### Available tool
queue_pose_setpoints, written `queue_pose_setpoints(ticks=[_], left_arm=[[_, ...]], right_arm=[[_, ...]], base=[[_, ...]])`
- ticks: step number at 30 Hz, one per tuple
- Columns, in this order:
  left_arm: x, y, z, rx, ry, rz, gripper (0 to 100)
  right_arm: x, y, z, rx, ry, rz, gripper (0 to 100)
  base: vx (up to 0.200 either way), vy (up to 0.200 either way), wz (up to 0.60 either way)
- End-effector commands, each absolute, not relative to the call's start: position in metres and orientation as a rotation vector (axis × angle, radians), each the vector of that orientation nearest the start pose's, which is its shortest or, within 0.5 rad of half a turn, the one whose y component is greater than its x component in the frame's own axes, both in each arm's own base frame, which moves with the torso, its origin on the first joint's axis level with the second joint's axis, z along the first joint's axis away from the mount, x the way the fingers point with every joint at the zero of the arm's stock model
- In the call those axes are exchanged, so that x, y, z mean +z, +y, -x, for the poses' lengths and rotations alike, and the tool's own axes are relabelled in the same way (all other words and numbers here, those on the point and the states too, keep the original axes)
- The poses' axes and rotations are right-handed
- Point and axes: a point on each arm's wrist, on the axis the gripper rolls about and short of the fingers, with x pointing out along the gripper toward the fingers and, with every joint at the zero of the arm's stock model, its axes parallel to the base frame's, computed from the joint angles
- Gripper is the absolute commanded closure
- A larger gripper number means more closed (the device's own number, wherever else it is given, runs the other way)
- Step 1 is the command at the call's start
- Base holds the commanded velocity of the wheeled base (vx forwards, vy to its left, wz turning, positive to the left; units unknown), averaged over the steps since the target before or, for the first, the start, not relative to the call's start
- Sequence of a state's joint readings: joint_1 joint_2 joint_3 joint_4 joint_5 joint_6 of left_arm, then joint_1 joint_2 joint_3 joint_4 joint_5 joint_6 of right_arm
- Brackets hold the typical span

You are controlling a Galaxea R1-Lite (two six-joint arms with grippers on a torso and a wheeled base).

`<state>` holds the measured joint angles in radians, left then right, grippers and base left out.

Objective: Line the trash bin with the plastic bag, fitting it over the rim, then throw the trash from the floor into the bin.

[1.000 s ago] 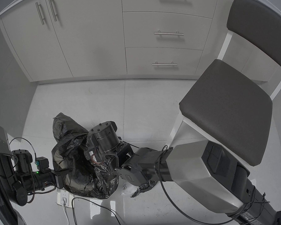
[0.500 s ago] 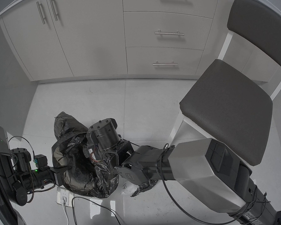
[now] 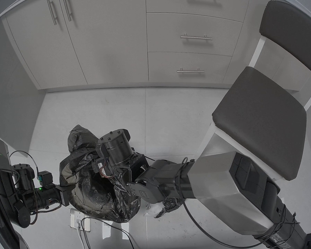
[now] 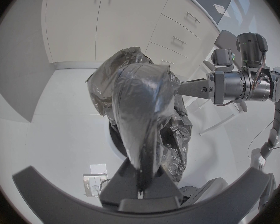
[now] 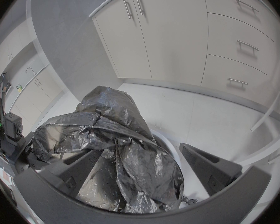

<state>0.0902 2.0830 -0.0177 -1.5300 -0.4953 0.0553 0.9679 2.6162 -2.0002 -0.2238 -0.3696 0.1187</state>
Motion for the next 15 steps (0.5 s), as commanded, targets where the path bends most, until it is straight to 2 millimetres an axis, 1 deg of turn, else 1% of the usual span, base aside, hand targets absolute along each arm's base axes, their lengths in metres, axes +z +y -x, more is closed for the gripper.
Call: queue_pose_setpoints(ticks=[1, 10, 15], left_arm=[[0.0199, 0.0085, -0.2123, -0.409, 0.521, 0.107, 100], [0.0198, 0.0086, -0.2123, -0.408, 0.52, 0.104, 100], [0.0195, 0.0079, -0.2123, -0.413, 0.522, 0.104, 100]], right_arm=[[0.0737, 0.4393, -0.3122, 0.57, 0.344, 0.132, 0], [0.0713, 0.44, -0.3118, 0.57, 0.347, 0.135, 0], [0.0737, 0.4359, -0.317, 0.558, 0.344, 0.13, 0]], base=[[0.0, 0.2, 0.0], [0.0, 0.0, 0.0], [0.0, 0.0, 0.0]])
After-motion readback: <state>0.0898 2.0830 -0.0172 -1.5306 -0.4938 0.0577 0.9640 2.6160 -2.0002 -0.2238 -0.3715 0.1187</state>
